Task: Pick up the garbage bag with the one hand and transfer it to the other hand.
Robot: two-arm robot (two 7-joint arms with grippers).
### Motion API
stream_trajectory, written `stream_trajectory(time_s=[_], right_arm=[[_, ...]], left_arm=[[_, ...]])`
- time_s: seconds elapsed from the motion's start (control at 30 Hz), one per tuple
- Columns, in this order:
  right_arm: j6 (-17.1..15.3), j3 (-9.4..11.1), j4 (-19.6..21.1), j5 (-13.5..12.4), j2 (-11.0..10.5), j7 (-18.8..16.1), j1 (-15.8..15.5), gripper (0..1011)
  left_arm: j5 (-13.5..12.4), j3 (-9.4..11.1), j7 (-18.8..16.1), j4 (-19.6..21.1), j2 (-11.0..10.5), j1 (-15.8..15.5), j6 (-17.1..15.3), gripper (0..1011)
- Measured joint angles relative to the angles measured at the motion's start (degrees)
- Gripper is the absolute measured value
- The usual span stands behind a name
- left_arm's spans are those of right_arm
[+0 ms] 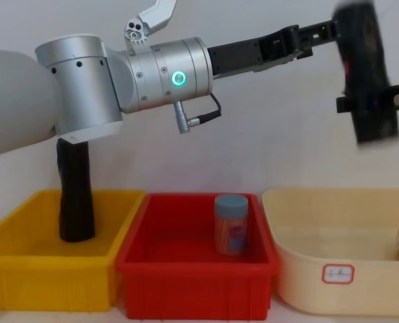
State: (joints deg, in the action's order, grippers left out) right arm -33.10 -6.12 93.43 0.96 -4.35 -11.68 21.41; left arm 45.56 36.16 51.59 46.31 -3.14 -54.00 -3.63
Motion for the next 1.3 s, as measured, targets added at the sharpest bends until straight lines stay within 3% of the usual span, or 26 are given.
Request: stream_trajectory(time_s=[0.2,0.43,1.3], right_arm=[[0.56,0.23,1.60,-0.16,0.13,0.25,-1.29,842],[1.01,0.40,2.82,-0.27,0.25,0.41,-2.24,1001],[1.43,0.56,4.04,-0.38,0.36,0.62,-3.24,1000]], left_arm=[[0.00,0.00,0.00,0.00,0.00,0.00,0.00,1000],[0.00,0.00,0.00,0.00,0.00,0.00,0.00,1000],[0.00,0.00,0.00,0.00,0.00,0.00,0.00,1000]])
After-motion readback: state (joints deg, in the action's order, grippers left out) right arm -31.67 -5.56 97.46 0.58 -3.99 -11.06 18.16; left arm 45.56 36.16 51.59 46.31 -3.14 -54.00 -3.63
